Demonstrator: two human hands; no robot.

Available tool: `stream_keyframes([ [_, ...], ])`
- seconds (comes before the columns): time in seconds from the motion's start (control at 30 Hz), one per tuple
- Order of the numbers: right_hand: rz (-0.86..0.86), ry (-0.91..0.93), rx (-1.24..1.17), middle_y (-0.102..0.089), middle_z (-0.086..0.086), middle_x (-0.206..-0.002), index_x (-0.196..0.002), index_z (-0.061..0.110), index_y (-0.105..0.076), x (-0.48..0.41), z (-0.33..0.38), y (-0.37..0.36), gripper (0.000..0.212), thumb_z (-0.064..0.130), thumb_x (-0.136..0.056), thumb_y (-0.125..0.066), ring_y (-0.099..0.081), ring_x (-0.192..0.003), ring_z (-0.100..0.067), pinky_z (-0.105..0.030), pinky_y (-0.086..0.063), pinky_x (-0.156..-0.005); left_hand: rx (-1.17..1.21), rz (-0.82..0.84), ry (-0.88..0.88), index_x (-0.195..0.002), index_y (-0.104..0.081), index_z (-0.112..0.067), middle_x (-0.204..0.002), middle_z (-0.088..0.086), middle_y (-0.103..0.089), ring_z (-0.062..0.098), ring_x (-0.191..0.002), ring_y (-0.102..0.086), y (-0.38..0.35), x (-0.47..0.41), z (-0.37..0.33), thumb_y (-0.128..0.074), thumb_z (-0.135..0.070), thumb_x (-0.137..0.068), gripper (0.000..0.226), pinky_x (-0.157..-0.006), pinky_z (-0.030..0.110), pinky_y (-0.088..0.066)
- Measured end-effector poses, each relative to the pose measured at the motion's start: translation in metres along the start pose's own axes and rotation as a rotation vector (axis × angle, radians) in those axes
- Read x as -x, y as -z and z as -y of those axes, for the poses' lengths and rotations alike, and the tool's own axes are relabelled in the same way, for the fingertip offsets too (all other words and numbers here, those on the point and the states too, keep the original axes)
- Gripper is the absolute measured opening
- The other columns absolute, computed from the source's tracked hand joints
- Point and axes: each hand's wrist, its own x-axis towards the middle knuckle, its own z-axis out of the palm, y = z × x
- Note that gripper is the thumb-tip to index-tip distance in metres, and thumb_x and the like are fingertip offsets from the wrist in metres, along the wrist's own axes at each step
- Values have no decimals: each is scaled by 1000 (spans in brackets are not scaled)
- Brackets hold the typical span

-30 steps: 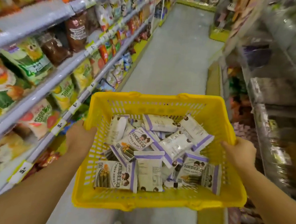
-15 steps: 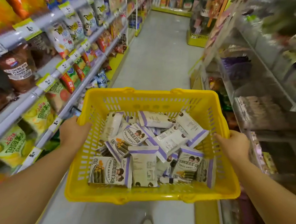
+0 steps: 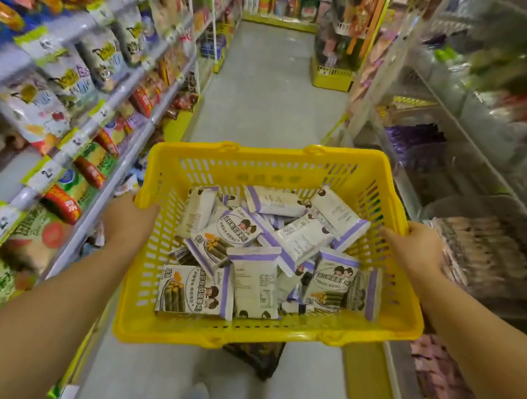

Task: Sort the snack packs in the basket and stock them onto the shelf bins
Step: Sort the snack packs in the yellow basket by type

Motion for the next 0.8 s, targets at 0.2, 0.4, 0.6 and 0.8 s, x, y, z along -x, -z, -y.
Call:
stream_keyframes([
  [0.2, -86, -54, -48, -51, 2, -46, -54, 17, -52, -60, 12, -27, 36, 31, -79, -73, -48, -44, -12, -23, -31, -43, -30, 46, -57, -75, -50, -5, -58, 4, -43, 17, -50, -37, -44, -90, -51, -62, -22, -91, 26, -45, 29, -24],
  [0.4, -58, -117, -81, -58, -5, -56, -60, 15, -58, -142, 4, -53, 29, 30, -82, -71, -57, -54, -21, -24, -37, -48, -43, 63, -48, -80, -58, 10, -70, 26, -55, 32, -60, -47, -114, -153, -89, -67, -22, -86, 34, -52, 39, -33],
  [0.6, -17, -169, -51, -52, -1, -57, -65, 15, -58, -257, -20, -73, 23, 25, -81, -72, -54, -57, -21, -29, -40, -57, -111, 51, 17, -78, -56, 0, -68, 16, -52, 29, -59, -45, -216, -191, -139, -66, -25, -87, 28, -50, 35, -30],
  [0.8, 37, -135, -5, -65, -15, -75, -84, 3, -70, -361, -29, -77, 22, 25, -83, -71, -62, -74, -31, -42, -52, -73, -159, 9, 65, -83, -56, 2, -67, 20, -52, 33, -61, -49, -285, -222, -187, -66, -25, -89, 30, -53, 38, -37],
])
